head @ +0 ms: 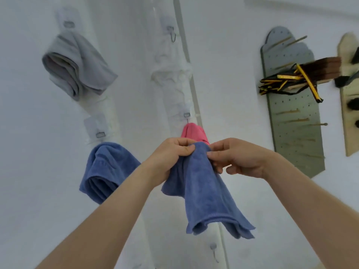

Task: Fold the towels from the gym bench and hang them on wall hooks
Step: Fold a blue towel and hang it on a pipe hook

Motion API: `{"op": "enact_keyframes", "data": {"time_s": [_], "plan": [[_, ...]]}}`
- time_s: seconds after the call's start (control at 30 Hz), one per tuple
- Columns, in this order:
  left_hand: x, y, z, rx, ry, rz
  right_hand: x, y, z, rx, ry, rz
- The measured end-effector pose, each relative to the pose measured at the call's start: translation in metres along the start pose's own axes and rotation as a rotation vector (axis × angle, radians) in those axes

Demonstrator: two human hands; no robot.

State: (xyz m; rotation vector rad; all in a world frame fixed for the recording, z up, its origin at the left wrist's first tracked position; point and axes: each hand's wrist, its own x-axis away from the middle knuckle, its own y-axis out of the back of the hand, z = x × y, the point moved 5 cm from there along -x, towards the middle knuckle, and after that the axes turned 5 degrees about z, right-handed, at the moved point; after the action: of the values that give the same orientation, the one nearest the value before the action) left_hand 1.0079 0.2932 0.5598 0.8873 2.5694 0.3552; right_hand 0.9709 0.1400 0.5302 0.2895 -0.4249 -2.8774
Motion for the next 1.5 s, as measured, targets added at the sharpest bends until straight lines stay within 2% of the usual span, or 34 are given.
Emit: {"op": "enact_keyframes", "data": {"time_s": [0.23, 0.37, 0.47, 0.63, 0.77, 0.93, 1.0, 1.07, 1.13, 1.23, 1.33, 1.4, 1.5], "plan": [[-0.068, 0.075, -0.075, -0.238, -0.128, -0.059, -0.083, 0.036, 0.082, -0.111, 0.197, -0.007], [-0.111, 0.121, -0.116, -0.247, -0.279, -0.114, -0.128, 0.060, 0.133, -0.101, 0.286, -0.072], [-0.144, 0.145, -0.146, -0.251, -0.403, -0.143, -0.159, 0.079, 0.173, -0.093, 0.360, -0.139], [-0.197, 0.168, -0.194, -0.348, -0.595, -0.293, -0.193, 0.114, 0.233, -0.064, 0.520, -0.316], [-0.236, 0.179, -0.221, -0.410, -0.552, -0.217, -0.209, 0.147, 0.265, 0.046, 0.560, -0.543], [-0.271, 0.195, -0.244, -0.639, -0.742, -0.423, -0.241, 0.181, 0.305, 0.600, 0.489, -0.978], [-0.284, 0.200, -0.239, -0.737, -0.772, -0.461, -0.254, 0.185, 0.307, 0.654, 0.514, -1.105], [-0.287, 0.195, -0.234, -0.862, -0.801, -0.493, -0.260, 0.190, 0.300, 0.591, 0.582, -1.200], [-0.288, 0.191, -0.231, -0.947, -0.815, -0.513, -0.262, 0.189, 0.288, 0.553, 0.653, -1.195], [-0.290, 0.189, -0.229, -1.033, -0.829, -0.533, -0.263, 0.185, 0.273, 0.581, 0.700, -1.077], [-0.291, 0.180, -0.224, -1.208, -0.779, -0.643, -0.266, 0.186, 0.261, 0.546, 0.599, -0.929], [-0.289, 0.178, -0.221, -1.233, -0.703, -0.690, -0.264, 0.185, 0.255, 0.549, 0.515, -0.885], [-0.285, 0.179, -0.218, -1.214, -0.697, -0.669, -0.255, 0.174, 0.254, 0.342, 0.559, -0.833]]}}
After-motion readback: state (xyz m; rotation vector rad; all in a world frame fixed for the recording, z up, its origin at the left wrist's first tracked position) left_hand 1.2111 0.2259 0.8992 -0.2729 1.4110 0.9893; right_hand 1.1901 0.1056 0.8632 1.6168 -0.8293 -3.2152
